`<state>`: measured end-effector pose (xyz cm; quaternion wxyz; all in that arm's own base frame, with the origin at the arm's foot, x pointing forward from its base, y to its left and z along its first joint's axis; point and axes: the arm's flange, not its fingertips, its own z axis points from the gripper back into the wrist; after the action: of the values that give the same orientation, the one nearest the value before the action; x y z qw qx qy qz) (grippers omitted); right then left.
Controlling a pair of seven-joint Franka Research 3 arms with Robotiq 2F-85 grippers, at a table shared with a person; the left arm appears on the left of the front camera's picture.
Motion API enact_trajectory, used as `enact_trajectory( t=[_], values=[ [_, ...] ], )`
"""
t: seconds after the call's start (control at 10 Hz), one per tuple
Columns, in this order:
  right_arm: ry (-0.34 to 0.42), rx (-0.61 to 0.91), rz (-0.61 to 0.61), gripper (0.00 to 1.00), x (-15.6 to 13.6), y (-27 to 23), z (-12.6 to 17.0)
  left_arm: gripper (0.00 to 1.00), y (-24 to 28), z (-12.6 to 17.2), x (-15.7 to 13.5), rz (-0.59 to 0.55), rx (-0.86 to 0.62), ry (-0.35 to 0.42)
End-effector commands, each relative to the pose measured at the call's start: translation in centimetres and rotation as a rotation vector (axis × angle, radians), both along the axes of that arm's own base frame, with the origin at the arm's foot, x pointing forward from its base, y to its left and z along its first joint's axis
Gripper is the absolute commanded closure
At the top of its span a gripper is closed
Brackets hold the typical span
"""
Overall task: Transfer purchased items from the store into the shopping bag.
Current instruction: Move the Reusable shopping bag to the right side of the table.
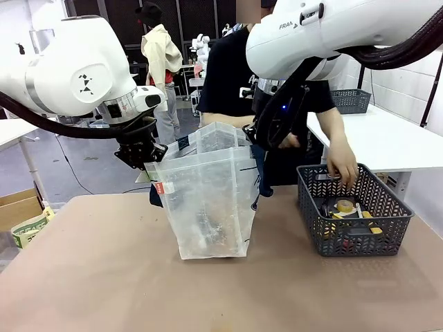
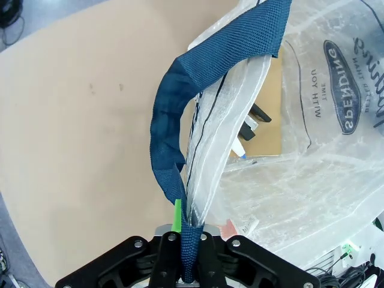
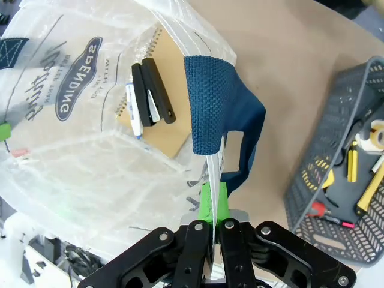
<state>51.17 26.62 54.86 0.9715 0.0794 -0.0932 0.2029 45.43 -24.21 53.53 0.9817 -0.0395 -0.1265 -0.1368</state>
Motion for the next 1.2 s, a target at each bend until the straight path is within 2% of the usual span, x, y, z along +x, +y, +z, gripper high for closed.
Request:
enact_trajectory(
  t=[0.0, 1.1],
  values=[
    [-0.001, 0.000, -0.005, 1.00, 0.10, -0.28, 0.05, 1.00, 0.44, 0.25, 0.07, 0.005, 0.004, -0.007],
    [-0.001, 0.000, -0.005, 1.00, 0.10, -0.28, 0.05, 1.00, 0.44, 0.25, 0.07, 0.005, 0.004, -0.007]
  ],
)
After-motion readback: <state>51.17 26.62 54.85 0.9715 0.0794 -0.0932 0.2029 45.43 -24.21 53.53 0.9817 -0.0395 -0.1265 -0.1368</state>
